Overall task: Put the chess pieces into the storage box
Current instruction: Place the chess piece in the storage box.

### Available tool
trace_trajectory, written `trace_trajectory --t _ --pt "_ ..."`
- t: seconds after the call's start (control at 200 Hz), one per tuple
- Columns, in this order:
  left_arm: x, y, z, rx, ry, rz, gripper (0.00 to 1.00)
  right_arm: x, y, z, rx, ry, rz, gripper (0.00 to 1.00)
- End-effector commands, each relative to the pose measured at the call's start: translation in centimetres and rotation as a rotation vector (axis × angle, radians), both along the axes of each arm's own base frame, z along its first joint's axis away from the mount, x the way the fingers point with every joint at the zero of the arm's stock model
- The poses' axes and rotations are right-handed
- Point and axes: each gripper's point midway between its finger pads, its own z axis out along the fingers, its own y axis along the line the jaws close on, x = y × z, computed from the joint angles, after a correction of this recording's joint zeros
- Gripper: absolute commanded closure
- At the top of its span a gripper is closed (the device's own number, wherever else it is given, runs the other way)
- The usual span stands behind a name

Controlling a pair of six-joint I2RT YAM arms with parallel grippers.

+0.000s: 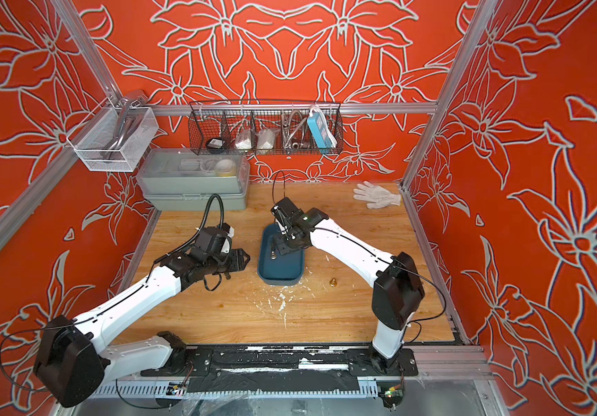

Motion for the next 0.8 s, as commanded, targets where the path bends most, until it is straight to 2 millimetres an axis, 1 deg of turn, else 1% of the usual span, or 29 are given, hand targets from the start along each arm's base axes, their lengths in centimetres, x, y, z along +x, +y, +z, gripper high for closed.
trace_trajectory --t 0.0,0.135,0.43,0.54,0.796 --pt "-0.7 0.6 -1.7 0.044 0.069 0.001 0.47 0.1 0.5 -2.8 -0.074 0.055 0.019 0.86" --pt "-0.7 0.2 -1.8 0.035 0.069 -0.02 0.46 1.2 0.8 -5.1 -0.132 0.063 0.008 0.86" --pt "-0.8 0.1 -1.0 0.023 0.038 -0.043 0.45 3.0 1.7 -8.4 -0.157 0.075 -0.036 0.86" --pt "-0.9 0.1 -0.9 0.027 0.033 -0.054 0.45 3.6 1.7 -9.3 -0.146 0.083 -0.059 0.86" --pt "-1.0 0.1 -0.8 0.028 0.024 -0.059 0.44 4.2 1.4 -10.3 -0.173 0.081 -0.074 0.86"
